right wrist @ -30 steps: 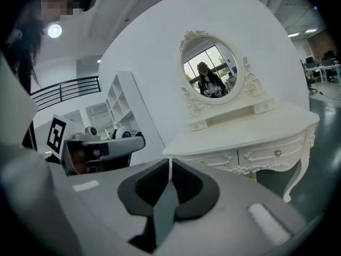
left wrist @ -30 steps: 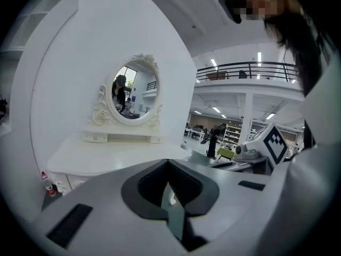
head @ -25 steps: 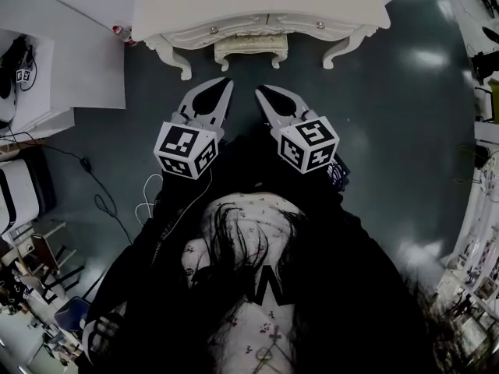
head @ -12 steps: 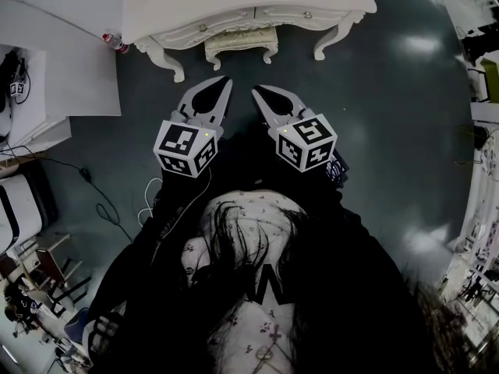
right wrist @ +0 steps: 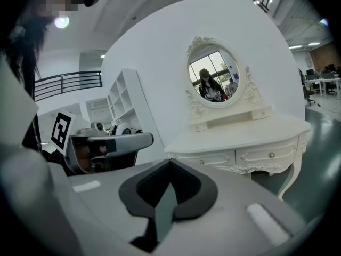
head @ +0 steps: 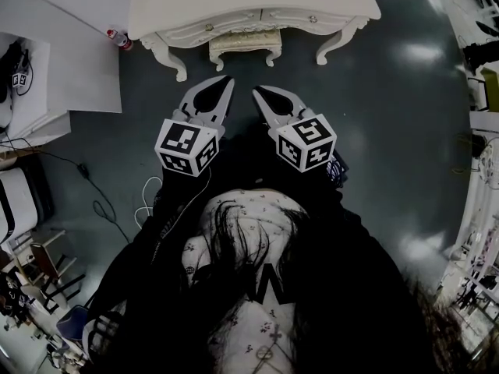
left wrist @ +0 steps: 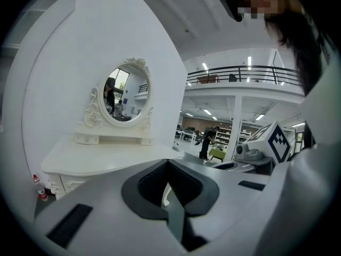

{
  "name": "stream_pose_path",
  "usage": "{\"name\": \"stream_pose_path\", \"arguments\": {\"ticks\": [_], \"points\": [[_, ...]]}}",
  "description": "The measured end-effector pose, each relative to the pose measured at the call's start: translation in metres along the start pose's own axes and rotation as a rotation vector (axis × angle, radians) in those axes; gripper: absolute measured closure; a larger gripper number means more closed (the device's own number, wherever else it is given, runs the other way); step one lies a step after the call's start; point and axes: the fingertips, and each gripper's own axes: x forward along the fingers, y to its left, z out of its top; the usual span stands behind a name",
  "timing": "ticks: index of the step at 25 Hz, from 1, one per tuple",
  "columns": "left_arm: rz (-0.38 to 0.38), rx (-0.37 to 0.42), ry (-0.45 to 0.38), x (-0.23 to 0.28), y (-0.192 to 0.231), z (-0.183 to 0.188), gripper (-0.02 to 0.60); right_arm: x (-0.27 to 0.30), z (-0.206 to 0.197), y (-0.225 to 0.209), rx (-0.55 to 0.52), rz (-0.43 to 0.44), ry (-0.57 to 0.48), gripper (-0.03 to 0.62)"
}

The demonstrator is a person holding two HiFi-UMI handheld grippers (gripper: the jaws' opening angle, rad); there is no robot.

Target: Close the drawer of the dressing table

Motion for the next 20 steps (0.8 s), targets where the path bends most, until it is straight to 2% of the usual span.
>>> {"name": "stream_pose_path", "arguments": {"ticks": [20], "points": [[0.003, 0.008, -0.002, 0.006, 0.004, 0.007, 0.581, 0.013, 0.001, -0.003, -0.019, 0.018, 0.031, 0.585]]}}
